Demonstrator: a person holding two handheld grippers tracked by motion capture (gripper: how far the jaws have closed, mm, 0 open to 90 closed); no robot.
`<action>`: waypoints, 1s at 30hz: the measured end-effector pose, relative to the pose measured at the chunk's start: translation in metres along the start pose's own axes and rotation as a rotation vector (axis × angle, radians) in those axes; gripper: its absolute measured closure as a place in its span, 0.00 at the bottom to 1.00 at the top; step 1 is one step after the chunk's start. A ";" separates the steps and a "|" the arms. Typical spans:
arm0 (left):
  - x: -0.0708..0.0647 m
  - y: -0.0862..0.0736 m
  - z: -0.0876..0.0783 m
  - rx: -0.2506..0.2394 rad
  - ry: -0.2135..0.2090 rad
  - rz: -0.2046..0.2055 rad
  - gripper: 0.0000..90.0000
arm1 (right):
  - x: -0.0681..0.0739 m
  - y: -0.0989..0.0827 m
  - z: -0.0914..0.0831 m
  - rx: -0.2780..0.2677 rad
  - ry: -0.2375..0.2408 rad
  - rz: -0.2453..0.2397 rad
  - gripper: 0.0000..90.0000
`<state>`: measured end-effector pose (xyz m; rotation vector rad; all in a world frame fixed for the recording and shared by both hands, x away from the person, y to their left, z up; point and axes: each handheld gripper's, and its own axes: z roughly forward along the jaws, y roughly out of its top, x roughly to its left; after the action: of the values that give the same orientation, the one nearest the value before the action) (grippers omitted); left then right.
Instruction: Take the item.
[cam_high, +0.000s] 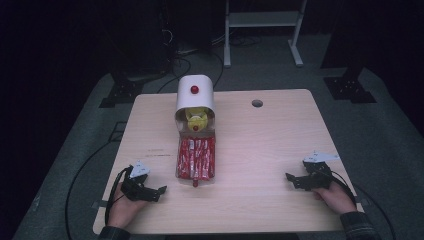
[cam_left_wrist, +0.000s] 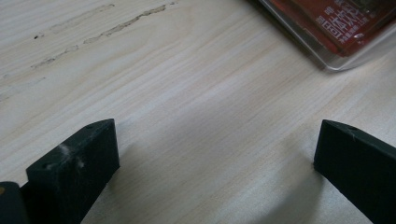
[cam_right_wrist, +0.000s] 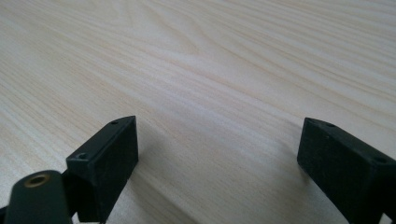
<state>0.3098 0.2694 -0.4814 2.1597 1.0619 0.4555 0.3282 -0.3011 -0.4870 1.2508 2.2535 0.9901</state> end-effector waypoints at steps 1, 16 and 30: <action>0.001 0.000 -0.001 -0.001 0.000 -0.001 0.00 | 0.000 0.000 0.000 0.000 0.000 0.000 0.13; 0.004 0.003 -0.006 -0.011 -0.022 -0.032 0.00 | 0.000 0.000 0.000 0.000 0.000 0.000 0.13; 0.003 0.009 -0.011 -0.038 -0.033 -0.040 0.00 | 0.000 0.000 0.000 0.000 0.000 0.000 0.13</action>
<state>0.3107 0.2728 -0.4666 2.1018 1.0679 0.4173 0.3282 -0.3011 -0.4870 1.2510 2.2535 0.9904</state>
